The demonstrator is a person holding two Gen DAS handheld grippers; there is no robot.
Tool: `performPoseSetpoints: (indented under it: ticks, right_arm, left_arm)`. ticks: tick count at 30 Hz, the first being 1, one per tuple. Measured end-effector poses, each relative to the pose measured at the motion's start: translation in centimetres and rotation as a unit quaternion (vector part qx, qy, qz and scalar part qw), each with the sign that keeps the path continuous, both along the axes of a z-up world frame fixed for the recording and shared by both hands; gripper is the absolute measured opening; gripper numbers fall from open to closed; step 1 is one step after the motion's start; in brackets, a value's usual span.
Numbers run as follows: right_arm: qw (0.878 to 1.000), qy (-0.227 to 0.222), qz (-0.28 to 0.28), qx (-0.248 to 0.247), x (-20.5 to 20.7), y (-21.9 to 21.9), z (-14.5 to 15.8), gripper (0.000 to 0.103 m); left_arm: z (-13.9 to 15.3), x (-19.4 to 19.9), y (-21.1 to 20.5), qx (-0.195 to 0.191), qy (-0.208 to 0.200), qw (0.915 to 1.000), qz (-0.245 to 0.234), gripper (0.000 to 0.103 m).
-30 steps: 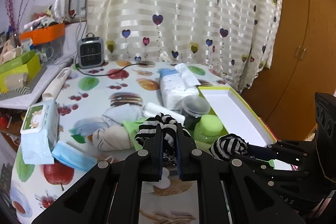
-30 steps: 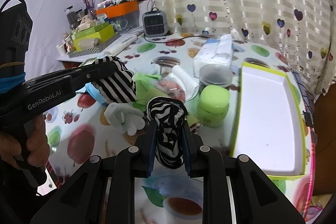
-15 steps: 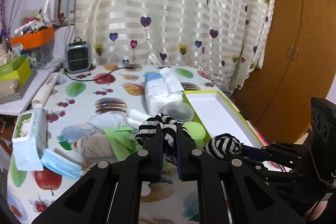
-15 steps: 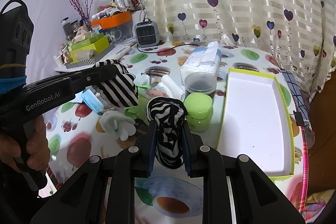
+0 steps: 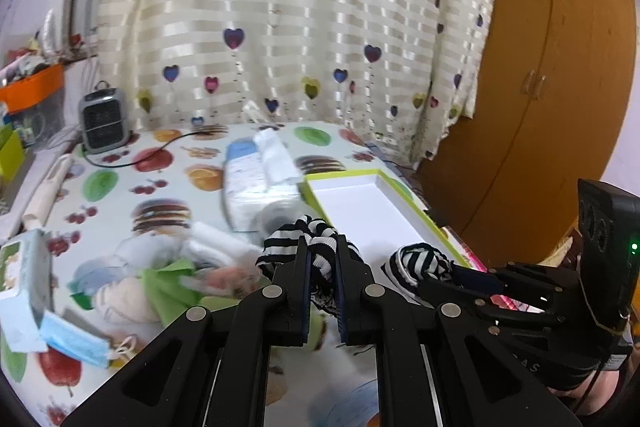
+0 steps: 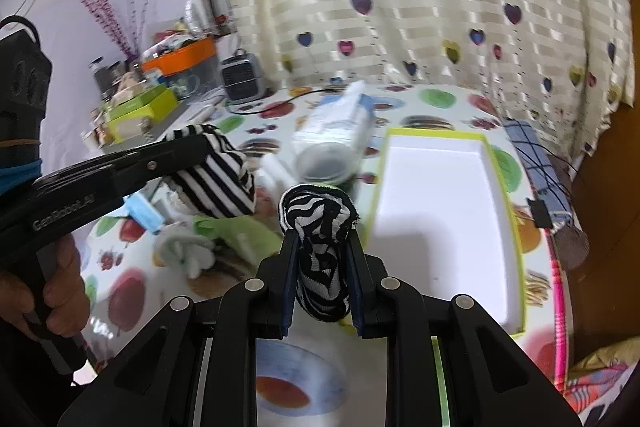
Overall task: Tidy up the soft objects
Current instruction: 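Carry both striped socks over the white tray with both grippers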
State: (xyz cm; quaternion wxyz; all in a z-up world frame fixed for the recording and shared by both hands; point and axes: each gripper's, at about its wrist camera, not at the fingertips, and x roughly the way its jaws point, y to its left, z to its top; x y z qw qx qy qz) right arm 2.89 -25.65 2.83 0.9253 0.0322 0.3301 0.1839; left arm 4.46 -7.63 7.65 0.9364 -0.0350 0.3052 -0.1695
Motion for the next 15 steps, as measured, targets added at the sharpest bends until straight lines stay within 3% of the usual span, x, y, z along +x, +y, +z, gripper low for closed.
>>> performPoseSetpoints:
  ticks: [15]
  right_arm:
    - [0.996, 0.042, -0.079, 0.004, 3.1, -6.1, -3.6, 0.023]
  left_arm:
    - [-1.7, 3.6, -6.6, 0.009, 0.025, 0.9971, -0.071, 0.009]
